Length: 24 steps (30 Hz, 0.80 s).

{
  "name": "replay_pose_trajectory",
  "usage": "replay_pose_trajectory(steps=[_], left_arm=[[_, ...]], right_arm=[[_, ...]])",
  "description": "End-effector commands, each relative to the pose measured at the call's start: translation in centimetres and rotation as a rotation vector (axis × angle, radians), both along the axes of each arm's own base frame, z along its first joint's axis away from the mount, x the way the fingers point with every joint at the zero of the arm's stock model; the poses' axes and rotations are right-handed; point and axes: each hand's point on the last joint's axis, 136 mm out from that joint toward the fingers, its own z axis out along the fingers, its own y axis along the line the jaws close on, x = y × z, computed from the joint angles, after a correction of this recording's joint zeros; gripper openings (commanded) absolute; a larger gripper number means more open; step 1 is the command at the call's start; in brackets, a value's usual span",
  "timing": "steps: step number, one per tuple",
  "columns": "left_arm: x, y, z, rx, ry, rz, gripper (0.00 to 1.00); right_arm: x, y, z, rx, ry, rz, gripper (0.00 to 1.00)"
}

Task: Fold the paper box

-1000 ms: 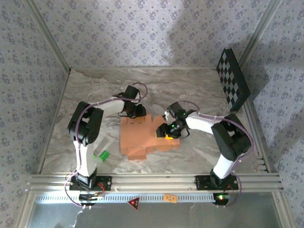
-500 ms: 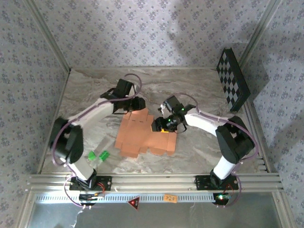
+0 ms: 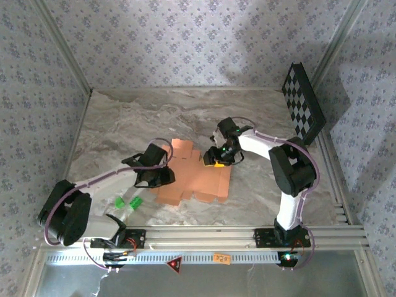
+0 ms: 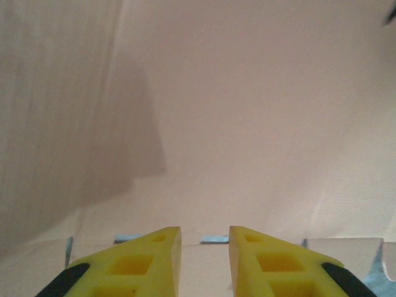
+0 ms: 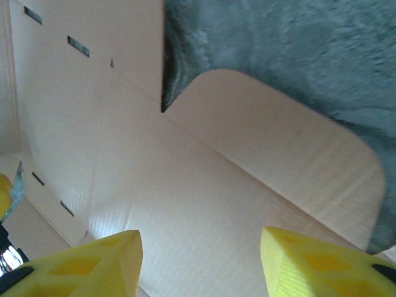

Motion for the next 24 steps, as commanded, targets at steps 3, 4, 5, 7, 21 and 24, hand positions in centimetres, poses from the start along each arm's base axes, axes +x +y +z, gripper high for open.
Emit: replay_pose_trajectory(steps=[3, 4, 5, 7, 21, 24], left_arm=[[0.8, 0.0, -0.7, 0.016, -0.018, 0.028, 0.26], [1.1, 0.1, -0.9, 0.030, -0.019, 0.026, 0.26], [1.3, 0.3, -1.1, 0.049, -0.022, 0.027, 0.26], [1.9, 0.4, -1.4, 0.069, -0.024, 0.026, 0.26], [9.5, -4.0, -1.9, 0.029, -0.022, -0.103, 0.25], [11.2, -5.9, -1.8, 0.016, -0.027, -0.137, 0.26]], right_arm=[[-2.3, -1.9, -1.8, -0.033, 0.084, 0.012, 0.53], [-2.6, -2.2, -1.9, -0.036, 0.088, 0.012, 0.53], [-2.9, -2.4, -2.0, -0.041, 0.092, 0.011, 0.52], [-3.6, -2.8, -2.1, -0.047, 0.096, 0.010, 0.52], [-11.6, -1.6, -2.9, -0.060, 0.124, -0.029, 0.52], [-12.4, 0.1, -2.4, -0.039, 0.095, -0.034, 0.52]])
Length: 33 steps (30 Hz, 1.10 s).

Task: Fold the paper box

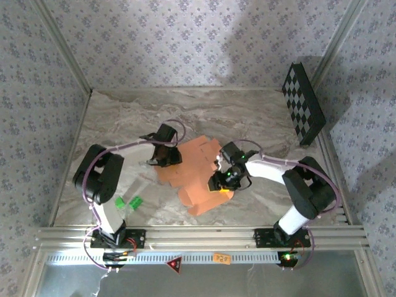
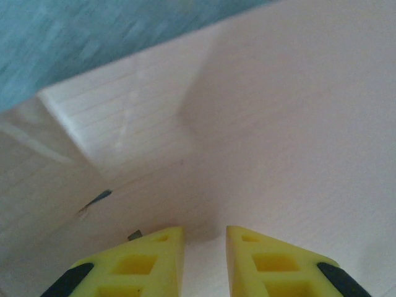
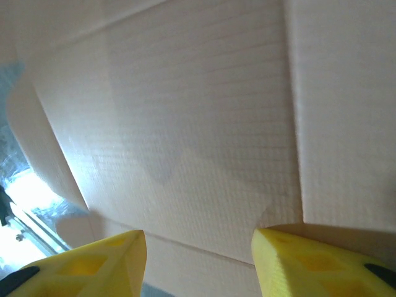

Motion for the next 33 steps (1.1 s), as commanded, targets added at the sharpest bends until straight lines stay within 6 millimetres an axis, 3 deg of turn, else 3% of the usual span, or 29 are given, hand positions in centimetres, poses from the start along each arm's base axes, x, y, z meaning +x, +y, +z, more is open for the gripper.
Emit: replay_pose_trajectory(steps=[1, 6, 9, 13, 17, 20, 24, 33], left_arm=[[0.6, -3.1, -0.1, -0.047, 0.020, -0.102, 0.26], [2.2, -7.0, 0.4, -0.085, 0.015, -0.175, 0.26], [2.9, -7.7, 2.1, -0.100, -0.015, -0.183, 0.26], [3.2, -6.6, 5.6, -0.084, -0.102, -0.167, 0.34], [2.4, -5.0, 7.2, -0.086, -0.131, -0.141, 0.39], [1.8, -3.5, 6.6, -0.079, -0.108, -0.095, 0.40], [1.3, -2.4, 4.9, -0.091, -0.062, -0.072, 0.38], [1.1, -0.5, 1.6, -0.057, 0.018, -0.054, 0.33]], right_arm=[[-1.0, 1.2, -0.6, -0.018, 0.007, -0.067, 0.52], [-0.4, 2.0, 1.0, 0.006, -0.044, -0.097, 0.53], [0.6, 1.4, 2.8, 0.010, -0.087, -0.114, 0.53], [2.6, 0.6, 5.4, 0.020, -0.143, -0.136, 0.54], [5.6, -0.7, 6.9, 0.047, -0.188, -0.176, 0.54], [8.5, -1.4, 7.4, 0.075, -0.216, -0.219, 0.54], [11.6, -1.6, 6.7, 0.096, -0.192, -0.235, 0.54], [14.9, -0.6, 2.9, 0.086, -0.111, -0.201, 0.53]])
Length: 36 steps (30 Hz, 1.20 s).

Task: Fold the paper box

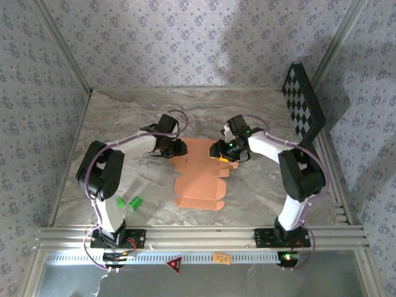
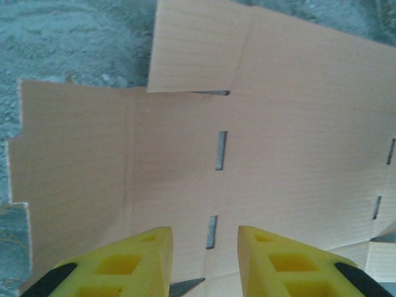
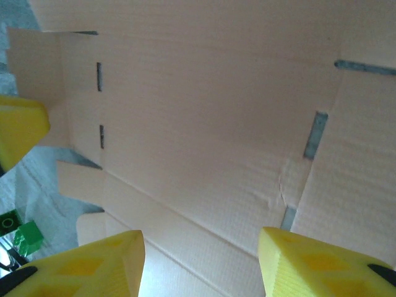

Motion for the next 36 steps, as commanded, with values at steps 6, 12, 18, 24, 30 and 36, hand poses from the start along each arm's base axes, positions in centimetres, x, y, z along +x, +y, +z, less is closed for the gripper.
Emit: replay_pose_trajectory(steps=[6, 12, 18, 24, 30, 36], left_arm=[[-1.6, 2.5, -3.2, 0.026, 0.084, 0.030, 0.30], [-3.7, 3.5, -4.8, 0.042, 0.126, 0.045, 0.29], [-4.2, 4.5, -5.3, 0.056, 0.134, 0.071, 0.29], [-2.2, 4.7, -1.4, 0.044, 0.037, 0.073, 0.30], [-0.9, 3.7, 2.8, -0.014, -0.053, 0.050, 0.35], [-2.1, 3.8, 4.8, -0.075, -0.099, 0.063, 0.48]], right_arm=[[0.8, -0.8, -3.0, -0.034, 0.063, 0.039, 0.52], [2.3, -0.6, -3.5, -0.006, 0.056, 0.051, 0.53], [3.2, -1.0, -3.4, 0.000, 0.054, 0.052, 0.52], [2.9, -1.4, -1.5, -0.022, 0.035, 0.053, 0.52], [2.9, 0.6, 2.4, 0.084, -0.010, 0.043, 0.53], [0.9, 3.2, 4.1, 0.139, -0.017, 0.078, 0.56]])
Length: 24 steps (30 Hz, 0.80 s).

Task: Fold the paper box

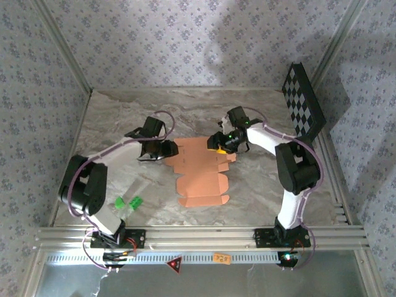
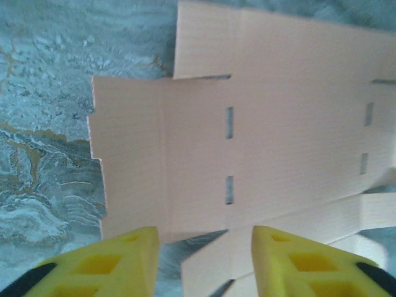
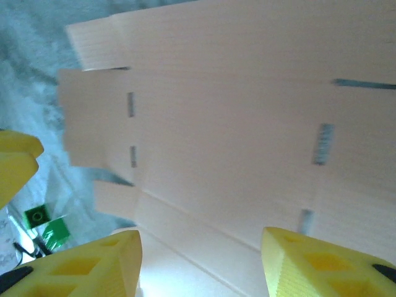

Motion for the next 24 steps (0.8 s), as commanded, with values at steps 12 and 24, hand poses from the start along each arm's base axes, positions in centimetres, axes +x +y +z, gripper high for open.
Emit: replay_pose_trajectory(steps=[12, 24], left_arm=[[-4.7, -1.4, -2.2, -0.112, 0.079, -0.003, 0.63], [-5.3, -2.0, -4.4, -0.119, 0.122, 0.015, 0.64]], right_arm=[[-6.2, 4.2, -2.2, 0.062, 0.118, 0.087, 0.52], [-7.2, 3.0, -5.0, -0.012, 0.157, 0.083, 0.54]])
